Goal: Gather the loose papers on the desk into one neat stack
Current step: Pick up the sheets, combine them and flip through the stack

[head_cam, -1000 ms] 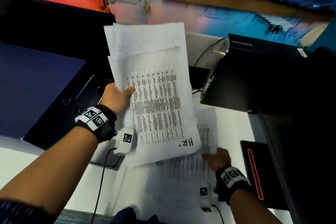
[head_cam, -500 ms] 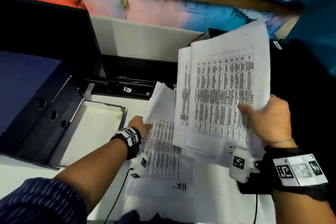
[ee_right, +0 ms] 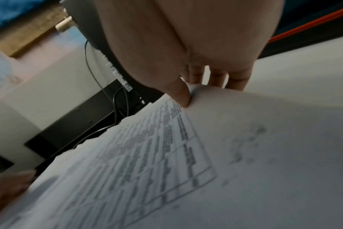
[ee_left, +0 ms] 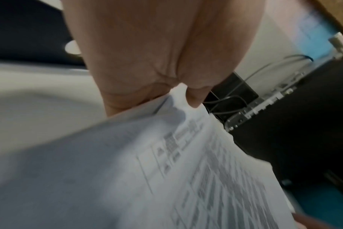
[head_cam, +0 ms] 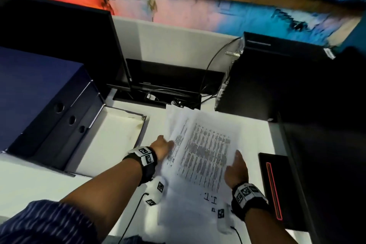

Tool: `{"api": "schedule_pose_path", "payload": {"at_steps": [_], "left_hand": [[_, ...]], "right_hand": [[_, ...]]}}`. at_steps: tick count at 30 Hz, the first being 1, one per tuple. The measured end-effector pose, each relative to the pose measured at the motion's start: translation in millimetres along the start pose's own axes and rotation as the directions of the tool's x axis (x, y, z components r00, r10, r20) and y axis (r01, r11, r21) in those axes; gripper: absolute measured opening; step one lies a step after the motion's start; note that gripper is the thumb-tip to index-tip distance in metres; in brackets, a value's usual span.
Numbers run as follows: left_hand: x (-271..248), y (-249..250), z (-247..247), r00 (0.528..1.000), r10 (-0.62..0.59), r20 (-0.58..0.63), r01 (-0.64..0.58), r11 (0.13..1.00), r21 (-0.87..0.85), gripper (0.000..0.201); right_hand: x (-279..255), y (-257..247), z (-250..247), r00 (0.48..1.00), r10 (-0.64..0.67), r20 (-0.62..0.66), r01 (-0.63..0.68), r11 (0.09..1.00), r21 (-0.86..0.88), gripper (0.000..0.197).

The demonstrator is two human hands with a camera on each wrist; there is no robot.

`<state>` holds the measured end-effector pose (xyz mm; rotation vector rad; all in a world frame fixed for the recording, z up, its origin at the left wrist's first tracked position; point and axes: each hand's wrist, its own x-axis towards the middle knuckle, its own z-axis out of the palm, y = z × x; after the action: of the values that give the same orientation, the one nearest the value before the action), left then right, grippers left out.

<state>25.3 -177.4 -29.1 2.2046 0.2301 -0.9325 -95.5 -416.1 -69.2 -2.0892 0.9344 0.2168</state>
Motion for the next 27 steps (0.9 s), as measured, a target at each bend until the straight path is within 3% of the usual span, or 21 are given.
{"api": "schedule_pose_path", "payload": {"at_steps": [3, 5, 9, 10, 13, 16, 18, 20, 24, 25, 27], "left_hand": [[-0.7, 4.1, 7.7, 0.999, -0.005, 0.048, 0.000, 0.996, 0.091, 0.058], [3.0, 4.2, 6.3, 0.999, -0.016, 0.039, 0.012, 0.995, 0.101, 0.060], [2.7, 3.5, 10.3, 0.998, -0.027, 0.050, 0.026, 0.999, 0.033, 0.061], [2.4, 2.8, 13.9, 0.998, -0.014, 0.055, 0.013, 1.000, 0.012, 0.060], [4.7, -1.9, 16.4, 0.999, -0.003, -0.048, 0.000, 0.999, -0.052, 0.059], [6.5, -3.4, 15.3, 0.995, -0.012, -0.098, 0.012, 1.000, -0.003, 0.051], [4.8, -2.2, 13.8, 0.991, 0.044, -0.130, -0.047, 0.999, -0.018, 0.040], [-4.7, -3.7, 3.8, 0.985, 0.114, -0.132, -0.133, 0.981, -0.142, 0.033], [-30.2, -1.4, -32.5, 0.951, 0.296, -0.088, -0.305, 0.859, -0.410, 0.038], [-39.3, 4.0, -42.7, 0.931, 0.358, -0.068, -0.347, 0.814, -0.466, 0.039], [-56.8, 19.7, -61.5, 0.901, 0.431, -0.038, -0.382, 0.750, -0.540, 0.036]], "right_hand": [[4.8, -6.4, 7.3, 0.989, -0.143, 0.033, 0.145, 0.988, -0.061, 0.072], [10.1, -10.7, 5.7, 0.995, -0.098, -0.010, 0.097, 0.993, -0.072, 0.071], [8.1, -18.2, 14.9, 0.970, -0.175, 0.167, 0.168, 0.984, 0.053, 0.071], [8.4, -20.3, 16.4, 0.973, -0.169, 0.158, 0.156, 0.984, 0.088, 0.071], [11.1, -22.9, 19.4, 0.995, -0.071, 0.062, 0.067, 0.995, 0.071, 0.072], [3.1, -18.9, 28.2, 0.969, -0.146, 0.199, 0.145, 0.989, 0.018, 0.077], [1.8, -17.3, 26.2, 0.966, -0.165, 0.199, 0.159, 0.986, 0.050, 0.080], [1.3, -17.3, 18.3, 0.976, -0.142, 0.163, 0.130, 0.988, 0.081, 0.089], [-3.3, -34.2, -8.5, 0.984, -0.164, 0.062, 0.143, 0.956, 0.257, 0.111], [-7.2, -45.0, -17.9, 0.982, -0.182, 0.046, 0.156, 0.926, 0.343, 0.108], [-13.9, -70.5, -41.5, 0.973, -0.231, 0.001, 0.192, 0.813, 0.549, 0.080]]}}
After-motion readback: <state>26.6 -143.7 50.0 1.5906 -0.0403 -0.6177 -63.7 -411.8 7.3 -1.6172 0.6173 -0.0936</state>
